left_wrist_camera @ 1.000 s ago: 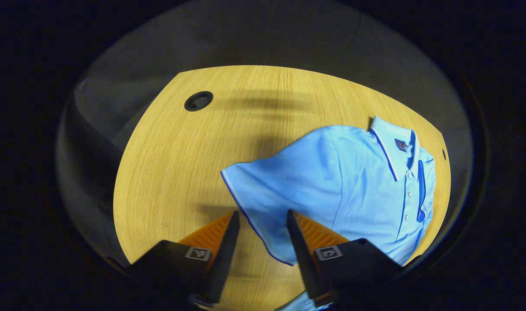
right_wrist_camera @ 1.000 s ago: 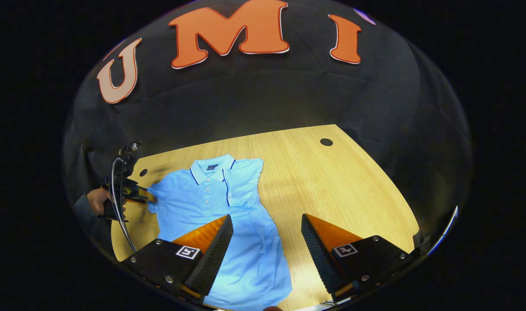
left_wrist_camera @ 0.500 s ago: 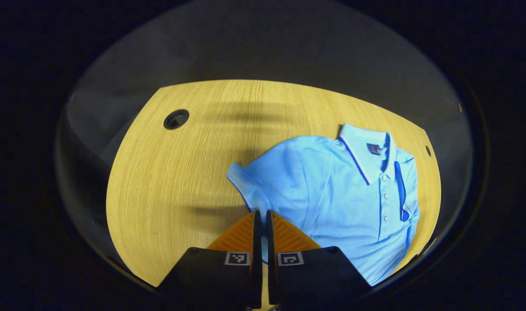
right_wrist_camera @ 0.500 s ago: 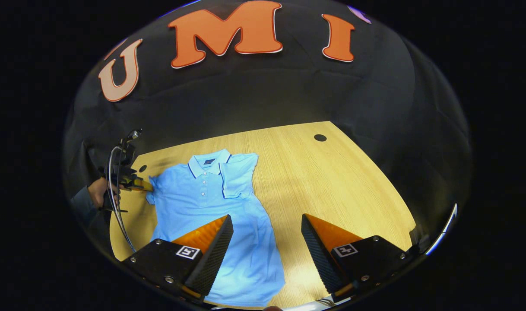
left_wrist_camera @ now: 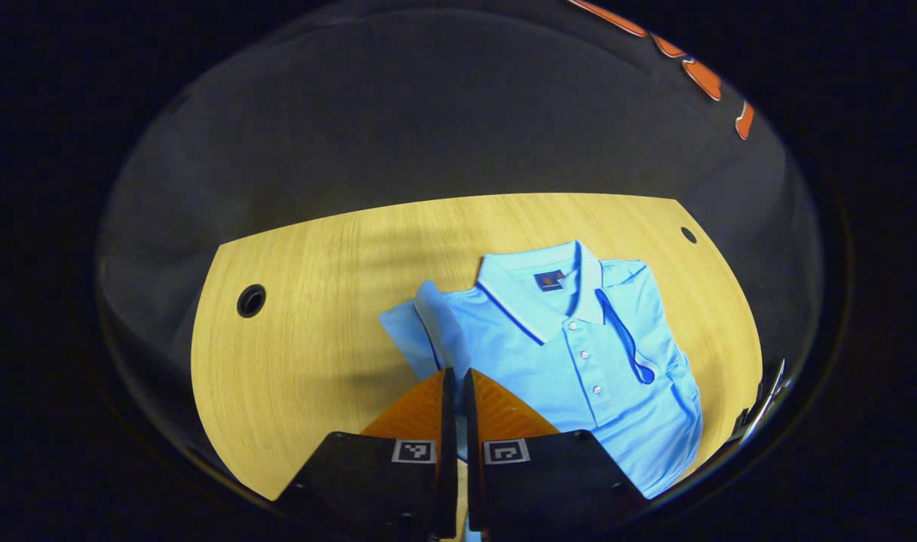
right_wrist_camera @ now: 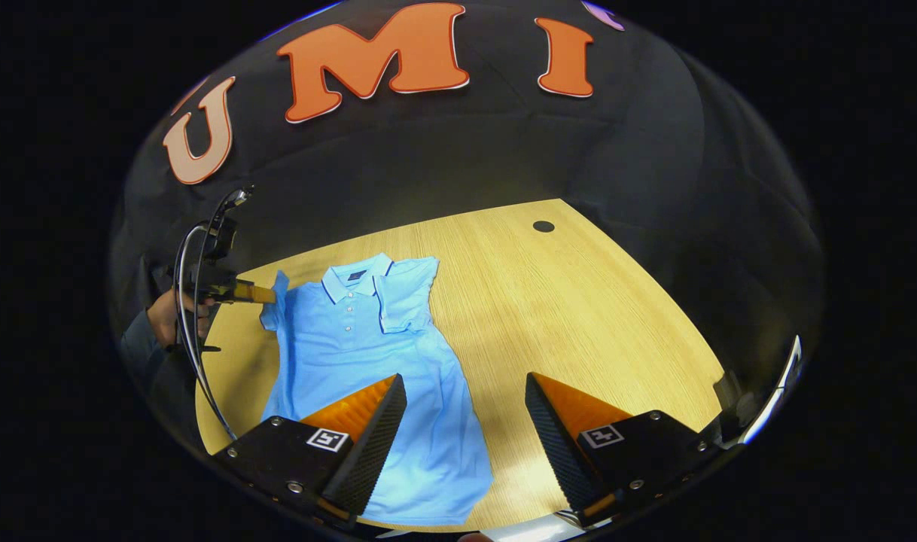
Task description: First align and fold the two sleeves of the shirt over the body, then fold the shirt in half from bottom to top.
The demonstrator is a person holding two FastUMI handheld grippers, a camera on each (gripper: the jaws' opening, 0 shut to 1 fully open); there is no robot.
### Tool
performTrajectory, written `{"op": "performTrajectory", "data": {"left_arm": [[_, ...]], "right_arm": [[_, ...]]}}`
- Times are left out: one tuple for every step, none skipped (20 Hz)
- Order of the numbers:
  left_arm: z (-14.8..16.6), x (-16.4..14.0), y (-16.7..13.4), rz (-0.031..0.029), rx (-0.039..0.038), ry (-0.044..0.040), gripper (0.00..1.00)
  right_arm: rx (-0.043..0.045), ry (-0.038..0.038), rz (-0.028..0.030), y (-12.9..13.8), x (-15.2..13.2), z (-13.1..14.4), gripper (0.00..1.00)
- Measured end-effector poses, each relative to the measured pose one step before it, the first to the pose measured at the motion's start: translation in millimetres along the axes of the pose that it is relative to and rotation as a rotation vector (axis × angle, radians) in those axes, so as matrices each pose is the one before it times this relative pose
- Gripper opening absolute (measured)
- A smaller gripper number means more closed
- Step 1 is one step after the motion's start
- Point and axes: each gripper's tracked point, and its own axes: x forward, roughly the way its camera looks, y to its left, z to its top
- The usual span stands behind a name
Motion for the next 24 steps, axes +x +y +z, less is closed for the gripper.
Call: {"op": "performTrajectory", "data": {"left_arm": [[0.08, 2.51, -6.31, -0.00883, 0.01319, 0.00291, 0.1], [1.66, 2.77, -6.6, -0.01216, 0.01138, 0.00354, 0.1], [1.94, 2.05, -6.11, -0.00754, 0.01034, -0.00118, 0.1], [2.37, 3.08, -7.1, -0.0157, 0.00903, 0.00082, 0.1], [-0.05, 0.93, -8.34, -0.01906, 0.01049, 0.00093, 0.1], [2.2, 3.25, -8.39, -0.02294, 0.00689, -0.00193, 0.09], [1.12, 0.89, -8.87, -0.02616, 0.00744, 0.00224, 0.1], [1.54, 3.46, -8.64, -0.02999, 0.00322, -0.00459, 0.12], [0.59, 0.08, -10.83, -0.0385, 0.00321, -0.00469, 0.13], [1.71, 0.31, -8.45, -0.02668, 0.00302, -0.00415, 0.17], [1.22, -1.84, -9.03, -0.03772, 0.00114, -0.00972, 0.19], [1.07, -2.07, -7.44, -0.02275, 0.0027, -0.01147, 0.28], [-1.23, -3.92, -3.96, -0.01169, 0.00436, -0.00979, 0.3], [-0.6, -6.58, -3.13, -0.01008, 0.00274, -0.00523, 0.47], [-3.65, -6.97, -0.2, 0.00515, 0.0011, -0.00325, 0.5], [-4.32, -7.9, -2.72, -0.00208, 0.0011, -0.00502, 0.59], [-5.94, -6.66, 0.13, 0.0096, -0.0015, -0.00396, 0.7], [-4.33, -9.15, 1.56, 0.01305, -0.00154, -0.00757, 0.81], [-6.5, -11.51, 0.17, 0.0126, -0.0047, -0.00586, 0.86], [-5.84, -9.71, -0.1, 0.00971, -0.00721, -0.00952, 0.92], [-6.5, -9.55, 0.1, 0.00956, -0.00921, -0.00358, 0.93], [-6.39, -11.23, -0.27, 0.01068, -0.0095, -0.00716, 0.97], [-7.01, -10.58, 0.31, 0.01256, -0.0119, -0.00479, 0.97], [-6.74, -11.16, -0.86, 0.00767, -0.01019, -0.00536, 0.98]], "right_arm": [[0.00257, 0.00186, -0.0057, -1.71, -1.91, -1.83, 0.96], [0.00153, 0.0012, -0.0019, 0.04, -1.46, -2.17, 0.96], [0.00156, 0.00369, -0.00686, -1.16, -1.22, -2.77, 0.96], [0.00138, 0.00208, -0.00403, -1.18, -2.0, -2.79, 0.96], [0.0033, 0.00181, -0.00609, -0.99, -0.79, -1.91, 0.96], [0.00499, 0.0021, -0.0044, -0.04, -1.5, -2.62, 0.96], [0.00573, 0.00076, -0.00167, 0.56, -0.97, -2.2, 0.96], [0.00669, 0.00356, -0.0048, -0.83, -0.14, -2.32, 0.96], [0.00557, 0.0018, -0.00027, 0.27, -0.95, -1.69, 0.96], [0.00463, 0.00459, -0.00276, -0.17, -0.87, -2.79, 0.96], [0.00233, 0.00186, 0.00347, 0.81, -0.63, -0.52, 0.96], [-0.00166, -0.00071, 0.00454, 0.51, -1.12, -1.13, 0.96], [-0.00389, 0.00452, 0.00201, -1.03, -0.48, -1.38, 0.96], [-0.00546, 0.00321, 0.0053, 0.34, 1.02, -1.32, 0.96], [-0.00468, 0.00487, 0.00361, -0.15, 1.69, 0.83, 0.96], [-0.0045, 0.00188, 0.0114, 1.07, -0.52, -1.88, 0.96], [-0.00548, 0.00007, 0.01137, 0.27, 0.34, 0.7, 0.96], [-0.00632, 0.00461, 0.01242, 0.55, 0.18, -2.46, 0.96], [-0.00925, 0.00808, 0.01223, 0.36, 0.47, -2.1, 0.96], [-0.0108, 0.00694, 0.01035, 0.9, -0.38, -2.63, 0.96], [-0.01206, 0.00714, 0.01395, 0.87, 0.19, -2.17, 0.96], [-0.01072, 0.00735, 0.01127, -0.51, -1.55, -2.76, 0.97], [-0.01195, 0.00751, 0.01548, 1.34, -0.49, -3.48, 0.97], [-0.01189, 0.00857, 0.00944, -0.17, -0.72, -4.34, 0.97]]}}
